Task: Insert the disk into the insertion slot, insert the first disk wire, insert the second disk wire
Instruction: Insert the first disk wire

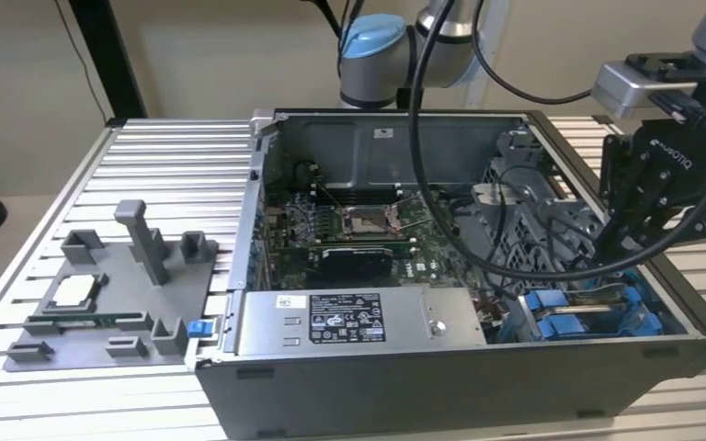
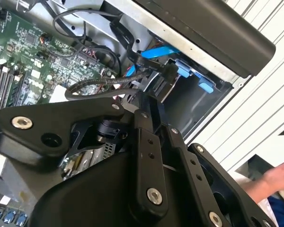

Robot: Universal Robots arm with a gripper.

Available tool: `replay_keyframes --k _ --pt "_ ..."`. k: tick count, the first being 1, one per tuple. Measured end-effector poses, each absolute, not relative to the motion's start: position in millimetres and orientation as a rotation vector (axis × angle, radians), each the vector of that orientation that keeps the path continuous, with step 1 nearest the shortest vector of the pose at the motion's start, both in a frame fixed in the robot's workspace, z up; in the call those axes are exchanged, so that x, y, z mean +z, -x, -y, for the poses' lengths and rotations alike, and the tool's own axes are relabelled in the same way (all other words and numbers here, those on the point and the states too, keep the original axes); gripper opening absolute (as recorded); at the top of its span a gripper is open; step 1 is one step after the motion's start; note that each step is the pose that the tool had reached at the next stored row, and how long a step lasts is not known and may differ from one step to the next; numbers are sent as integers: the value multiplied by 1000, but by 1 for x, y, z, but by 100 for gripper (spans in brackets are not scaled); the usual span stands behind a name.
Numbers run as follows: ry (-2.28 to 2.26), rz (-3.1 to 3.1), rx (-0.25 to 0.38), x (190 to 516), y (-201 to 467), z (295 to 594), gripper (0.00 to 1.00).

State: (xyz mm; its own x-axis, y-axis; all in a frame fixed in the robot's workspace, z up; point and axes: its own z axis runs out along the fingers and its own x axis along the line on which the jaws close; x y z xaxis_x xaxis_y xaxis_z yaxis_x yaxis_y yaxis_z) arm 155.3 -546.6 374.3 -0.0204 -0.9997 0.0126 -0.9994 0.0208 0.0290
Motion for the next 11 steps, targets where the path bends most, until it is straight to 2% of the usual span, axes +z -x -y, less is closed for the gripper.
replay_keyframes --k 11 --pt "-2178 2223 -19 369 -157 547 0"
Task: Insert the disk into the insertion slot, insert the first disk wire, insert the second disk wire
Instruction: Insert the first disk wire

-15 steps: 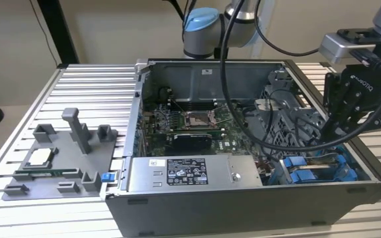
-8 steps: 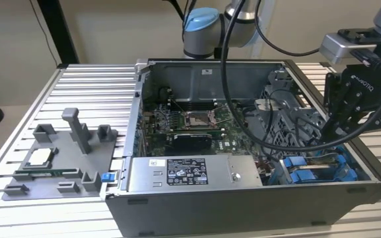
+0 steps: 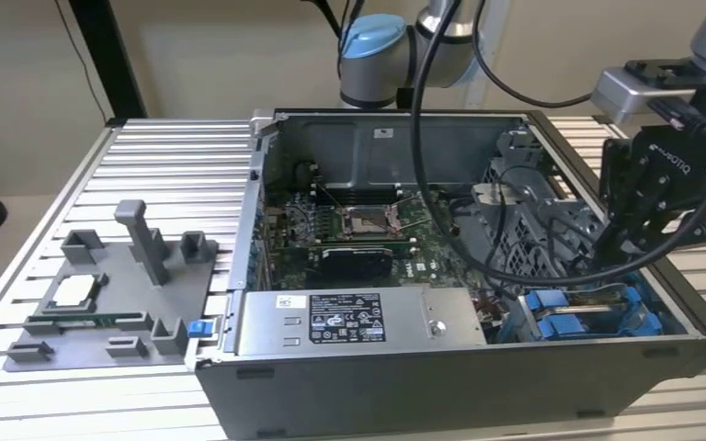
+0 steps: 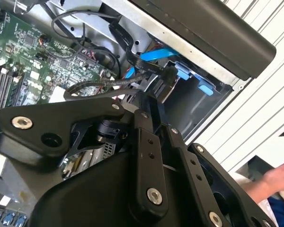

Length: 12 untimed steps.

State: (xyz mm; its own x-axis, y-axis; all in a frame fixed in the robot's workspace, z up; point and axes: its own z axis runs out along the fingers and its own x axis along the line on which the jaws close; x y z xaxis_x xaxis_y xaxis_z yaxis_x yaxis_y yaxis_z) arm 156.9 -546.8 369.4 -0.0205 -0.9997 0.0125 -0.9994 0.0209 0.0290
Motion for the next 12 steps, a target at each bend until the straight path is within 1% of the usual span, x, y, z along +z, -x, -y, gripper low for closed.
replay_keyframes --k 6,12 --pt "-2178 2223 -19 363 -158 550 0" --pt "-2178 2223 -19 360 -158 561 0"
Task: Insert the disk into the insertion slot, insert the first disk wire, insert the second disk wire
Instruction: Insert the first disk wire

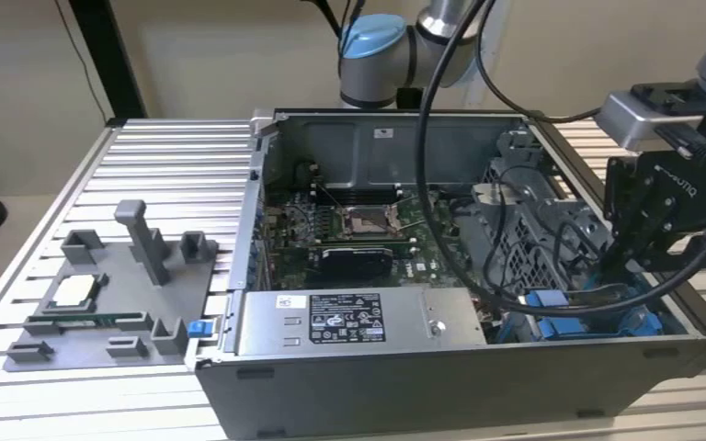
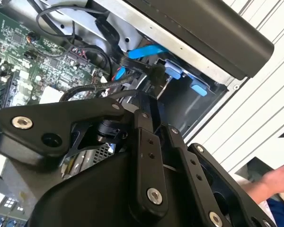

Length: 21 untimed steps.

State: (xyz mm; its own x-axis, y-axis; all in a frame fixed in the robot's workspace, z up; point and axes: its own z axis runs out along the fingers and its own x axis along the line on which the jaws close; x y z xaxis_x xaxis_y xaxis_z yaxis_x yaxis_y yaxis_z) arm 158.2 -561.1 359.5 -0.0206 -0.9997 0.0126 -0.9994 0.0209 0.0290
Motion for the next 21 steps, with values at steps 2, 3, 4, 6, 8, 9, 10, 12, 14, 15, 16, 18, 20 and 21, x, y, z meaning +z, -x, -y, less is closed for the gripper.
replay_keyframes --k 2,3,4,6,8,9,10,12,14,15,16,18,20,21 --pt "-2177 2224 -19 357 -158 562 0" --pt "-2177 2224 -19 356 -159 562 0" --pt "-2177 2224 -19 355 -159 562 0" --pt "-2177 2224 -19 353 -160 562 0" --pt "-2177 2224 -19 351 -161 562 0" --pt "-2177 2225 -19 350 -161 562 0" --pt "-2176 2225 -19 349 -162 562 0" --pt "-2175 2226 -19 347 -163 562 0" --pt "-2173 2228 -19 346 -163 562 0" --pt "-2173 2228 -19 346 -163 562 0" --pt "-2173 2228 -19 346 -163 562 0" --pt "-2172 2229 -19 345 -163 562 0" --pt "-2172 2229 -19 344 -163 562 0" --pt "-2172 2229 -19 344 -164 562 0"
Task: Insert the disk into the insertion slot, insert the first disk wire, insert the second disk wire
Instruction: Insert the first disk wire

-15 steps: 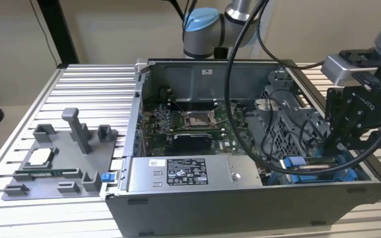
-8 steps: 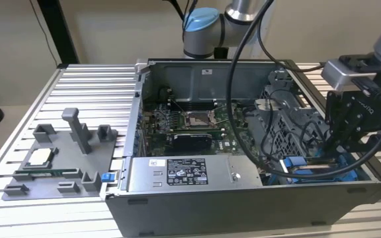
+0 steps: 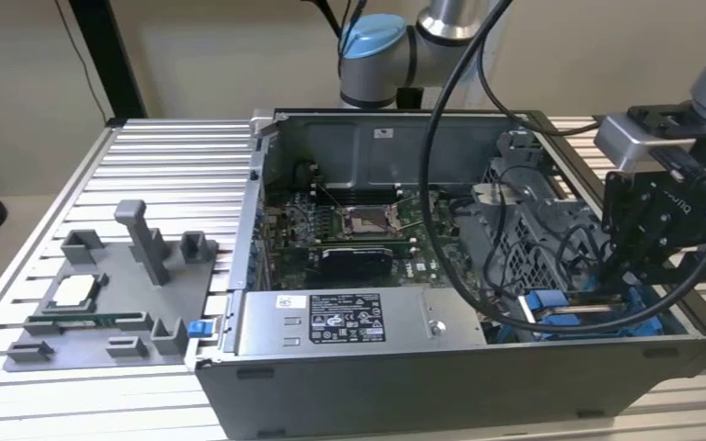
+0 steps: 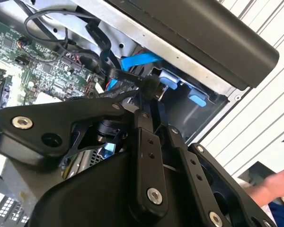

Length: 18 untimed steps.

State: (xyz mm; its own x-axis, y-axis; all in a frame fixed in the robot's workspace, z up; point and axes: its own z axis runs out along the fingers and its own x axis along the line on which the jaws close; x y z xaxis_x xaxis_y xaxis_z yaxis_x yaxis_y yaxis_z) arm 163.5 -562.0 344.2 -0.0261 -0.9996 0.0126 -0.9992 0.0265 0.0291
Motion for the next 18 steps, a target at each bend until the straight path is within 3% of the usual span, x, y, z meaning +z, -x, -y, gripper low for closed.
replay_keyframes --k 18 --pt "-2169 2233 -17 342 -164 561 0"
